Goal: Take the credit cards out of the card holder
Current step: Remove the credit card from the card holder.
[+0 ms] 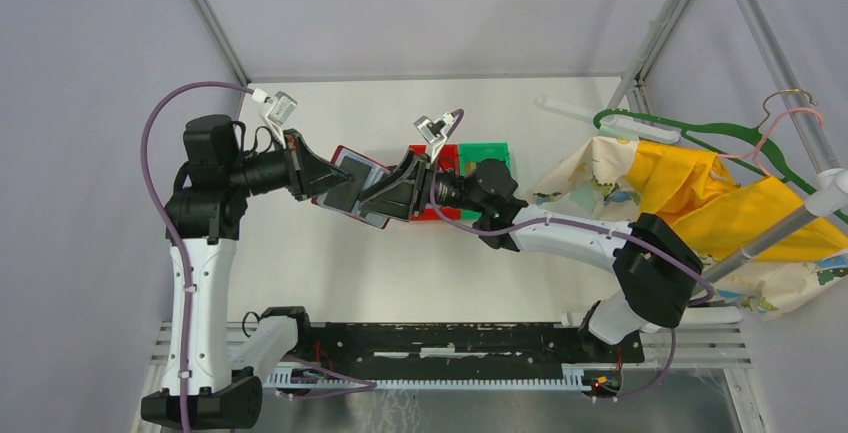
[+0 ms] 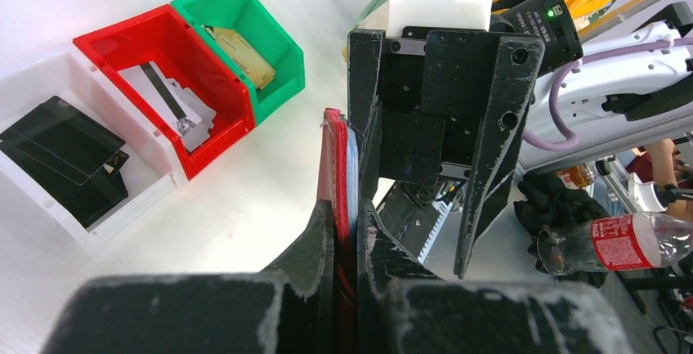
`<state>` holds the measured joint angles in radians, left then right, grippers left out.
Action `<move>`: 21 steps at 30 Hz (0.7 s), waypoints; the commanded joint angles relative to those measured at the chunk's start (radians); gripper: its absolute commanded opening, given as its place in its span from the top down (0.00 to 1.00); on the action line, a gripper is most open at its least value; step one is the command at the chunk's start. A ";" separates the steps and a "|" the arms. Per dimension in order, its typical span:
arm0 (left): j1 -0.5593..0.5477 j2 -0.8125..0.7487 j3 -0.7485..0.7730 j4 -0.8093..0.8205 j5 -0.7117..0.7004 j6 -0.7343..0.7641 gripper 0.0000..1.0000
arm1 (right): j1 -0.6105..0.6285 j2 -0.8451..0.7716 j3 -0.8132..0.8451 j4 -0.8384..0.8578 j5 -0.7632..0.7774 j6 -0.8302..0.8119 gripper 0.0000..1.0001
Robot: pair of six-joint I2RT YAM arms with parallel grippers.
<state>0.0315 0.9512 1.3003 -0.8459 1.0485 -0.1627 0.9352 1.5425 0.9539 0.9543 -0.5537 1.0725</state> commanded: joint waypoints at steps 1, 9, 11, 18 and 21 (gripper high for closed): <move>-0.001 -0.017 0.027 0.053 0.073 -0.060 0.98 | 0.003 0.037 0.058 0.108 0.034 0.043 0.38; 0.000 -0.035 0.015 0.053 0.092 -0.064 0.98 | 0.007 0.095 0.092 0.258 0.035 0.139 0.59; -0.001 -0.034 0.015 0.052 0.095 -0.068 0.95 | 0.008 0.093 0.088 0.257 0.050 0.138 0.63; -0.001 -0.030 0.031 0.077 0.139 -0.091 0.97 | 0.008 0.058 0.037 0.243 0.090 0.117 0.59; 0.000 -0.040 0.051 0.127 0.157 -0.132 0.98 | 0.010 0.025 0.021 0.142 0.123 0.052 0.45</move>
<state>0.0402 0.9295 1.3006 -0.7822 1.0653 -0.1684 0.9363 1.6306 0.9787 1.0985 -0.5087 1.1839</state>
